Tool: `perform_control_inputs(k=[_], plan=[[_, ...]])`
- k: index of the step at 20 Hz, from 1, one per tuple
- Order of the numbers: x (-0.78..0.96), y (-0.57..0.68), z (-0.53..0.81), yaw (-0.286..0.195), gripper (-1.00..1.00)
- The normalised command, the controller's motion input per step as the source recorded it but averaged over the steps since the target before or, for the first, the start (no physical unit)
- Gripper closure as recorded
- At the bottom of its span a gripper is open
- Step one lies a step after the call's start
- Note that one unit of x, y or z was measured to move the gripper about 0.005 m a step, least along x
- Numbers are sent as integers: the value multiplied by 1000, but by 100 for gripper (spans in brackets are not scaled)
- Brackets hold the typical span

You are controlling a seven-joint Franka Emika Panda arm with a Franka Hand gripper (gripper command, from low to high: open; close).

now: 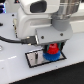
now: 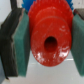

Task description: Insert the blue gear onto the right peg, followed by the red gear

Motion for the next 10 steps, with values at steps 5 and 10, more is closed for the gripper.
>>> perform_control_inputs(k=[5,10], plan=[[130,3,-145,0,100],[25,57,190,0,-100]])
